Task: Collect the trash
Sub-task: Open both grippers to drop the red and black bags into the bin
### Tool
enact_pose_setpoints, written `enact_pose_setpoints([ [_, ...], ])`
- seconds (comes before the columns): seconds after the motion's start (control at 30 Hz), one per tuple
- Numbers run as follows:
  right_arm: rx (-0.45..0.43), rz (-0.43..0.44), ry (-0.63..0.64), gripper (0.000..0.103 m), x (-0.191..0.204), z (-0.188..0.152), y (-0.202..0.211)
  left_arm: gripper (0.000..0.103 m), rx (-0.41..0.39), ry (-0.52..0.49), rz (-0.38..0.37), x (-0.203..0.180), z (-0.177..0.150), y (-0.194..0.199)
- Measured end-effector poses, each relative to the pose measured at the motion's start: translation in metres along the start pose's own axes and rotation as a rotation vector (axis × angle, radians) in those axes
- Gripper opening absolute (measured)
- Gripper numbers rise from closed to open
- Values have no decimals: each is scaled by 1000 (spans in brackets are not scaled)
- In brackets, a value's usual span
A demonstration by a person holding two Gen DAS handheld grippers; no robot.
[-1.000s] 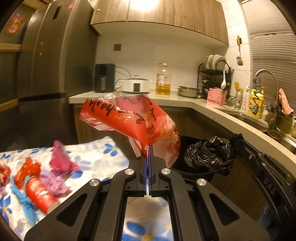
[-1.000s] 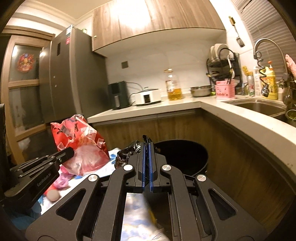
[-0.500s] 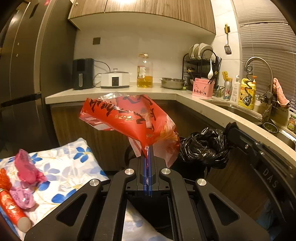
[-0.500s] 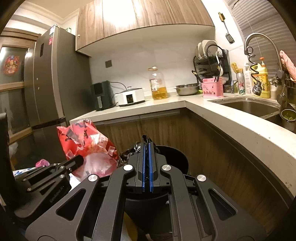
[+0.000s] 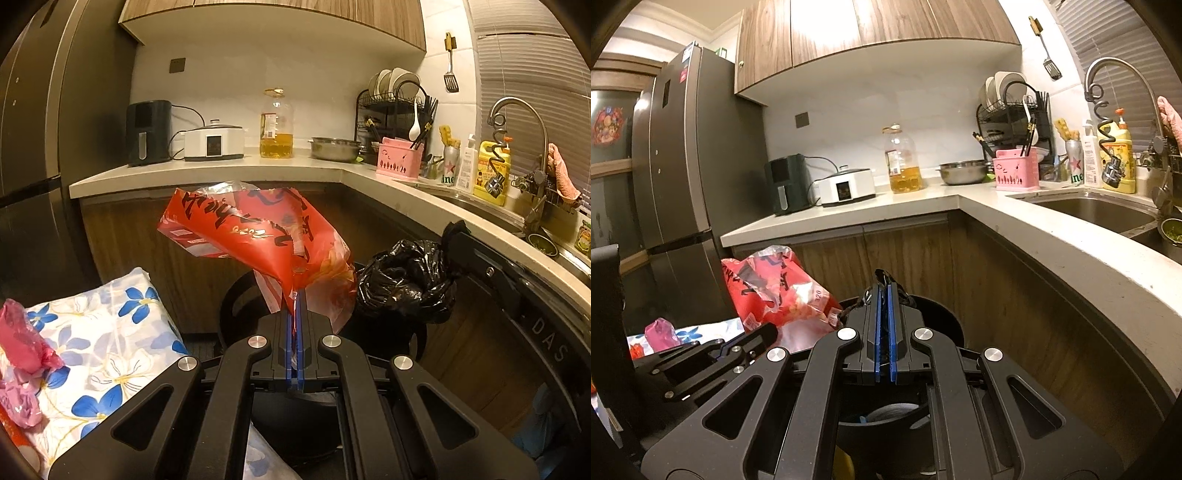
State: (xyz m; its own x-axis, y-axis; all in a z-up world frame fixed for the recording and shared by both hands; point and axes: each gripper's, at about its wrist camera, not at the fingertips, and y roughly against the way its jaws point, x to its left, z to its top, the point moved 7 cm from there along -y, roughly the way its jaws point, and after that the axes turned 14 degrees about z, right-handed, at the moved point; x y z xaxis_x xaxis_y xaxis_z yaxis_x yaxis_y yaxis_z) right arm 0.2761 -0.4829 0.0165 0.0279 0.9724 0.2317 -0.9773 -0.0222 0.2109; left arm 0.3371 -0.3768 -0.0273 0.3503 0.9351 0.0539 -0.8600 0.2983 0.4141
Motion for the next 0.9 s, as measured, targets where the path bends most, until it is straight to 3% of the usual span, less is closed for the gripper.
enact_pose_setpoints([
  [0.27, 18, 11, 1, 4, -1, -2, -14, 4, 19, -10, -23, -5, -2, -10],
  [0.4, 24, 21, -2, 6, -1, -3, -18, 28, 15, -6, -24, -4, -2, -11],
  [0.6, 45, 13, -5, 11, -2, -5, -21, 44, 19, -6, -19, 1, -6, -12],
  [0.9, 58, 10, -17, 37, -2, -10, -17, 72, 22, 47, 64, 35, -15, 3],
])
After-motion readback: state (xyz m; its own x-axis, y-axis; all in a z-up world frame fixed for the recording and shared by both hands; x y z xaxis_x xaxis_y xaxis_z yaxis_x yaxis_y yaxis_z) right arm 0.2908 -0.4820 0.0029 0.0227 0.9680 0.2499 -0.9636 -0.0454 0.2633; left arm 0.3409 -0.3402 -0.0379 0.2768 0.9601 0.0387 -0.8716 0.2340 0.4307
